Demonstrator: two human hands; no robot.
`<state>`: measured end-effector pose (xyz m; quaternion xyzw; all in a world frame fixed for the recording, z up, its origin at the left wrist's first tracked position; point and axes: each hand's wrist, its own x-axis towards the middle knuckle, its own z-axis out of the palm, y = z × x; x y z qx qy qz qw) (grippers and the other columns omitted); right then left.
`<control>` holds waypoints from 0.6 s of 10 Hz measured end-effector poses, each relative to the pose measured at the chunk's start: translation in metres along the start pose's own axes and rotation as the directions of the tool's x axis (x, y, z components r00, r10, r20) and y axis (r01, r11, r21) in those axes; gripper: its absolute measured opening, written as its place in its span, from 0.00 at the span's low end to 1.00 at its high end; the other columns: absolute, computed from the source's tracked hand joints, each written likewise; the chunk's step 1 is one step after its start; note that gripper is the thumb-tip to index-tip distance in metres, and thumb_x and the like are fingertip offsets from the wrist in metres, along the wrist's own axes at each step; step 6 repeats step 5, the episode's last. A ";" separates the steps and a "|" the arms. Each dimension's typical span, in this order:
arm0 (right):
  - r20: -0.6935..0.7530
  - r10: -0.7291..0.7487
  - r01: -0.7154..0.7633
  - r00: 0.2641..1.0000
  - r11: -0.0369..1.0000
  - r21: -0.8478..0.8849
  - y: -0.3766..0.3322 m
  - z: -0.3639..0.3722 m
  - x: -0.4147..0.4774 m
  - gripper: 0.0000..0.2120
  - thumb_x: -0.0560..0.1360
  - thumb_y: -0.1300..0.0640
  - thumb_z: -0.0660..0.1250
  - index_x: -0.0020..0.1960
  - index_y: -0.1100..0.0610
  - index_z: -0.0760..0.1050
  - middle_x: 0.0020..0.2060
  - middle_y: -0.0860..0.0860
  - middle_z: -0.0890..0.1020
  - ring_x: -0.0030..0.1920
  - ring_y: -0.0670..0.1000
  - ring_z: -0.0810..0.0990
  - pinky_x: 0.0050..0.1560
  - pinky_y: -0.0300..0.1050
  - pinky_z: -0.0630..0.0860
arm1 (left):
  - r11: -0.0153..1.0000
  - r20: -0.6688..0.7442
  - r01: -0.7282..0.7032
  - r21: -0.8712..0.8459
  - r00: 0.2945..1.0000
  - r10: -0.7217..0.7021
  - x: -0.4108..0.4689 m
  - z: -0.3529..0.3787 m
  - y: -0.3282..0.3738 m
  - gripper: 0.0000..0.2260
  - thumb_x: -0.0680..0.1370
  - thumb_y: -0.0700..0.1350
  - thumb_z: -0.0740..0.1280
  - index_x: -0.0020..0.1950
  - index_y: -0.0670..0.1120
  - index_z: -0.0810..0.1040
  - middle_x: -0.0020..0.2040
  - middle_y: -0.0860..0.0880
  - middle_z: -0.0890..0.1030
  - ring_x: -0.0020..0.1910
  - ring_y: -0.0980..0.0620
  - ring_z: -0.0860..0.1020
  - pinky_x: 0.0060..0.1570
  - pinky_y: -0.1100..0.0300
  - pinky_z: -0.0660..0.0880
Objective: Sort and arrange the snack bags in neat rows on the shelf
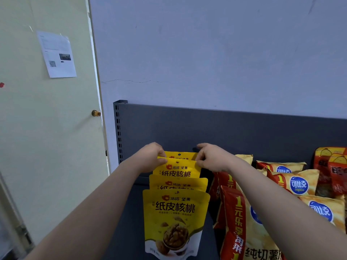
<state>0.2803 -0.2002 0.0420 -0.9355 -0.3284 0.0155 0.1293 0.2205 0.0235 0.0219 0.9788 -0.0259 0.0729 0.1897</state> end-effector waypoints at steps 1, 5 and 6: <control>-0.010 0.023 -0.023 1.000 1.000 0.010 -0.002 0.000 -0.005 0.09 0.78 0.53 0.65 0.53 0.52 0.83 0.74 0.51 0.65 0.73 0.49 0.63 0.67 0.43 0.65 | 1.000 -0.002 0.006 -0.014 1.000 -0.006 -0.003 -0.001 0.002 0.11 0.80 0.51 0.65 0.59 0.49 0.80 0.67 0.50 0.74 0.61 0.53 0.74 0.53 0.63 0.70; -0.232 0.134 -0.122 0.963 0.990 0.068 0.002 -0.016 -0.051 0.18 0.78 0.51 0.65 0.66 0.55 0.75 0.63 0.50 0.79 0.62 0.50 0.76 0.60 0.43 0.72 | 0.997 -0.102 -0.077 0.022 0.992 0.079 -0.016 -0.014 0.033 0.23 0.80 0.54 0.64 0.73 0.48 0.68 0.72 0.49 0.70 0.68 0.51 0.71 0.68 0.52 0.69; -0.232 0.134 -0.122 0.963 0.990 0.068 0.002 -0.016 -0.051 0.18 0.78 0.51 0.65 0.66 0.55 0.75 0.63 0.50 0.79 0.62 0.50 0.76 0.60 0.43 0.72 | 0.997 -0.102 -0.077 0.022 0.992 0.079 -0.016 -0.014 0.033 0.23 0.80 0.54 0.64 0.73 0.48 0.68 0.72 0.49 0.70 0.68 0.51 0.71 0.68 0.52 0.69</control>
